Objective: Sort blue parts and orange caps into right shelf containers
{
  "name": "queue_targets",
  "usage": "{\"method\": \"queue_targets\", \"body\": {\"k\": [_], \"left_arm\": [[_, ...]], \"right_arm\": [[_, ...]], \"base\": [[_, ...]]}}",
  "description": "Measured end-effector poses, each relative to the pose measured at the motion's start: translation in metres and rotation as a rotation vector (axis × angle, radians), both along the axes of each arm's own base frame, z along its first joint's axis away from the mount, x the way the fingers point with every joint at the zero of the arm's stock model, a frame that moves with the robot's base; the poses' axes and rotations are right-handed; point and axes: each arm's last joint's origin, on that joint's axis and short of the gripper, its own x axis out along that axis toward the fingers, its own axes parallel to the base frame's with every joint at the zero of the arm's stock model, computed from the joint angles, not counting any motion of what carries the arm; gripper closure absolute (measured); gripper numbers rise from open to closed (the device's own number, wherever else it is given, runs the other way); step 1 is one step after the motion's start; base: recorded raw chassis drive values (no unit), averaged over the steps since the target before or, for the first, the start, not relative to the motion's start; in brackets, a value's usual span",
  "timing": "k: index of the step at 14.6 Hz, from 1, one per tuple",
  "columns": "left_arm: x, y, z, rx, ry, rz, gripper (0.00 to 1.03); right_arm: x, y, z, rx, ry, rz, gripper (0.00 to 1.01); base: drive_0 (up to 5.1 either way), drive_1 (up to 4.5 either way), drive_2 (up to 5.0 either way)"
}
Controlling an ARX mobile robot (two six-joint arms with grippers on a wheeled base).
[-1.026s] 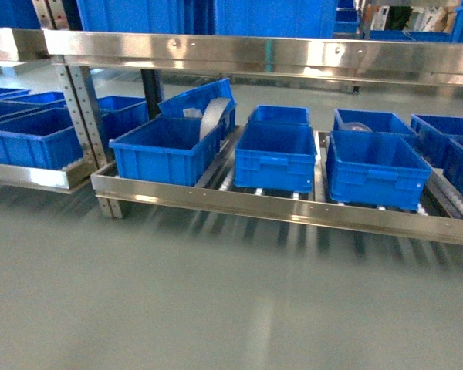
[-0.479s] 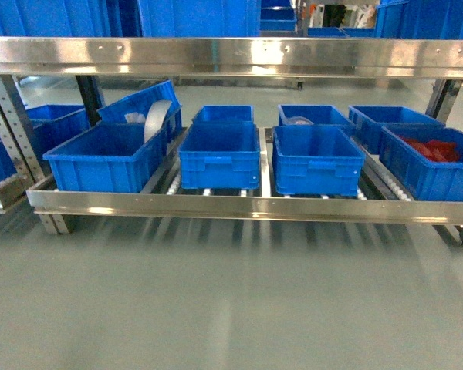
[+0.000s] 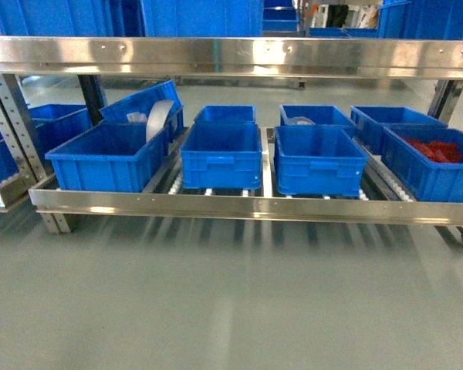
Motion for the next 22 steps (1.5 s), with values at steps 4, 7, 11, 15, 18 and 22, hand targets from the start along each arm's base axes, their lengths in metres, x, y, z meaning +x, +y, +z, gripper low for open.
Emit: {"method": "queue_targets", "body": {"k": [4, 7, 11, 15, 18, 22], "left_arm": [[0.0000, 0.0004, 0.0003, 0.000, -0.003, 0.002, 0.58], [0.0000, 0.0004, 0.0003, 0.000, -0.002, 0.002, 0.58], [0.0000, 0.0004, 0.0004, 0.000, -0.003, 0.002, 0.58], [0.0000, 0.0004, 0.0002, 0.000, -0.002, 0.002, 0.58], [0.0000, 0.0004, 0.0001, 0.000, -0.001, 0.002, 0.58], [0.0000, 0.0004, 0.0001, 0.000, -0.001, 0.002, 0.58]], "right_arm": [[0.0000, 0.0000, 0.0001, 0.000, -0.001, 0.000, 0.57], [0.0000, 0.0000, -0.0001, 0.000, 0.001, 0.000, 0.57], [0.0000, 0.0000, 0.0001, 0.000, -0.001, 0.000, 0.57], [0.0000, 0.0000, 0.0000, -0.001, 0.001, 0.002, 0.57], [0.0000, 0.0001, 0.0000, -0.001, 0.000, 0.002, 0.57], [0.0000, 0.0001, 0.0001, -0.002, 0.000, 0.003, 0.57]], "base": [[0.0, 0.00, 0.0], [0.0, 0.00, 0.0], [0.0, 0.00, 0.0], [0.0, 0.00, 0.0], [0.0, 0.00, 0.0], [0.0, 0.00, 0.0]]}}
